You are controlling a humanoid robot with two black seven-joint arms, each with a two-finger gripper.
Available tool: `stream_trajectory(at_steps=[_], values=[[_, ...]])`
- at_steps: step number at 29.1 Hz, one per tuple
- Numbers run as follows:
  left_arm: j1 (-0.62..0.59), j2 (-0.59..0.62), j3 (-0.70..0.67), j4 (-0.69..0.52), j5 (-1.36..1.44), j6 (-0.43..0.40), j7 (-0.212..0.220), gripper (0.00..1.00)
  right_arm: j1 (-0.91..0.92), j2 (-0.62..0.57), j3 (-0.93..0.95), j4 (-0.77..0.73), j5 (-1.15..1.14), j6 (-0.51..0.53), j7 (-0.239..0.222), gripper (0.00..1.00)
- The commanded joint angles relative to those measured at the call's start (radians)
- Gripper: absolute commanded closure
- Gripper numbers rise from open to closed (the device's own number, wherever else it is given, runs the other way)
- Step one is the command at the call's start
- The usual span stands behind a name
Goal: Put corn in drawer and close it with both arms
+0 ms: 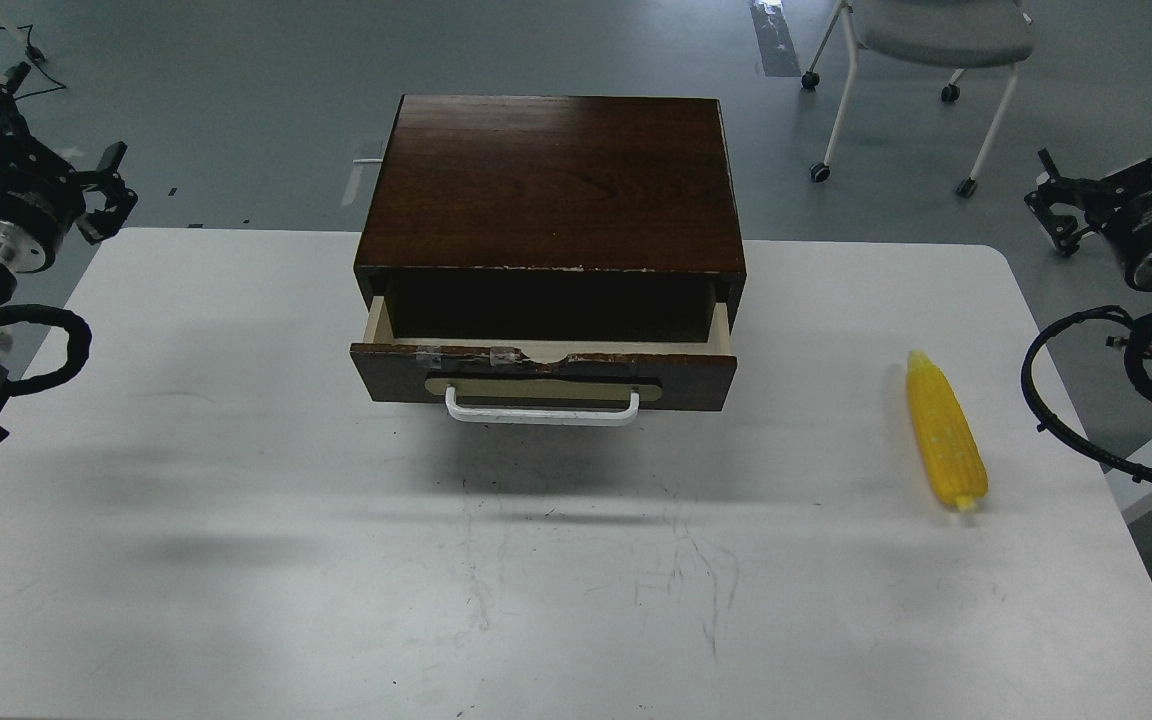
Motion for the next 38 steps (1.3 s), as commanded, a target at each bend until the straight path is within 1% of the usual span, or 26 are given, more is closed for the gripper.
stream_trajectory(at_steps=[1, 2, 4, 8, 11, 12, 13, 14, 16, 17, 18, 20, 21, 22, 24, 26, 27, 28, 29, 30, 32, 33, 36, 38], values=[[-0.002, 0.011, -0.002, -0.003, -0.001, 0.000, -0.029, 0.02, 0.001, -0.009, -0.006, -0.003, 0.000, 0.000, 0.001, 0.00], [-0.001, 0.010, 0.001, -0.003, 0.000, 0.000, -0.073, 0.02, 0.002, -0.009, -0.011, -0.002, 0.000, 0.000, 0.001, 0.00], [-0.002, 0.010, 0.001, -0.003, 0.000, 0.000, -0.095, 0.02, 0.010, -0.010, -0.013, 0.000, 0.000, 0.000, 0.003, 0.00], [-0.001, 0.010, 0.001, -0.002, 0.000, 0.000, -0.095, 0.02, 0.028, -0.029, -0.020, 0.001, -0.032, 0.000, 0.003, 0.00], [0.004, 0.004, 0.002, -0.002, 0.002, 0.000, -0.093, 0.02, 0.090, -0.082, -0.040, 0.004, -0.166, 0.000, 0.017, 0.00], [0.007, 0.005, 0.002, -0.003, 0.003, 0.000, -0.092, 0.02, 0.114, -0.098, -0.051, 0.006, -0.227, 0.000, 0.033, 0.00], [0.007, 0.005, 0.002, -0.003, 0.003, 0.000, -0.092, 0.02, 0.114, -0.098, -0.051, 0.006, -0.227, 0.000, 0.034, 0.00], [0.013, 0.005, 0.002, -0.003, 0.006, 0.000, -0.087, 0.02, 0.145, -0.121, -0.060, 0.007, -0.279, 0.000, 0.041, 0.00], [0.019, 0.007, 0.002, -0.003, 0.008, 0.000, -0.083, 0.02, 0.230, -0.183, -0.124, 0.015, -0.415, 0.000, 0.043, 0.00], [0.019, 0.010, 0.002, -0.003, 0.008, 0.000, -0.083, 0.01, 0.254, -0.194, -0.153, 0.020, -0.454, 0.000, 0.043, 0.00], [0.019, 0.011, 0.002, -0.003, 0.008, 0.000, -0.083, 0.02, 0.304, -0.214, -0.230, 0.045, -0.538, 0.000, 0.044, 0.00], [0.019, 0.016, 0.002, -0.003, 0.008, 0.000, -0.083, 0.02, 0.353, -0.237, -0.311, 0.084, -0.606, 0.000, 0.044, 0.00], [0.019, 0.016, 0.002, -0.005, 0.008, 0.000, -0.083, 0.02, 0.398, -0.266, -0.391, 0.130, -0.662, 0.000, 0.044, 0.00], [0.019, 0.016, 0.002, -0.005, 0.008, 0.000, -0.083, 0.02, 0.415, -0.279, -0.423, 0.154, -0.687, 0.000, 0.044, 0.00], [0.019, 0.016, 0.002, -0.008, 0.009, 0.000, -0.083, 0.02, 0.482, -0.320, -0.541, 0.263, -0.778, 0.000, 0.037, 0.00], [0.019, 0.017, -0.001, -0.009, 0.008, 0.000, -0.083, 0.02, 0.504, -0.340, -0.618, 0.340, -0.853, 0.000, 0.032, 0.00], [0.019, 0.017, -0.001, -0.009, 0.008, 0.000, -0.083, 0.02, 0.504, -0.340, -0.619, 0.340, -0.853, 0.000, 0.032, 0.00], [0.019, 0.022, -0.002, -0.015, 0.006, 0.000, -0.084, 0.02, 0.514, -0.358, -0.658, 0.393, -0.935, 0.000, 0.032, 0.00], [0.019, 0.030, -0.002, -0.027, 0.006, 0.000, -0.083, 0.02, 0.521, -0.371, -0.680, 0.438, -1.033, 0.000, 0.032, 0.00], [0.019, 0.033, -0.002, -0.035, 0.006, 0.000, -0.083, 0.02, 0.521, -0.374, -0.684, 0.457, -1.080, 0.000, 0.032, 0.00], [0.021, 0.053, -0.002, -0.102, 0.006, 0.000, -0.083, 0.02, 0.515, -0.374, -0.691, 0.518, -1.259, 0.000, 0.032, 0.00], [0.021, 0.053, -0.002, -0.103, 0.006, 0.000, -0.083, 0.02, 0.515, -0.374, -0.691, 0.518, -1.260, 0.000, 0.032, 0.00], [0.056, 0.096, 0.001, -0.239, 0.011, 0.000, -0.069, 0.02, 0.498, -0.369, -0.698, 0.552, -1.384, 0.000, 0.030, 0.00], [0.067, 0.126, 0.001, -0.355, 0.028, 0.000, -0.035, 0.02, 0.464, -0.354, -0.703, 0.557, -1.436, 0.000, 0.026, 0.00]])
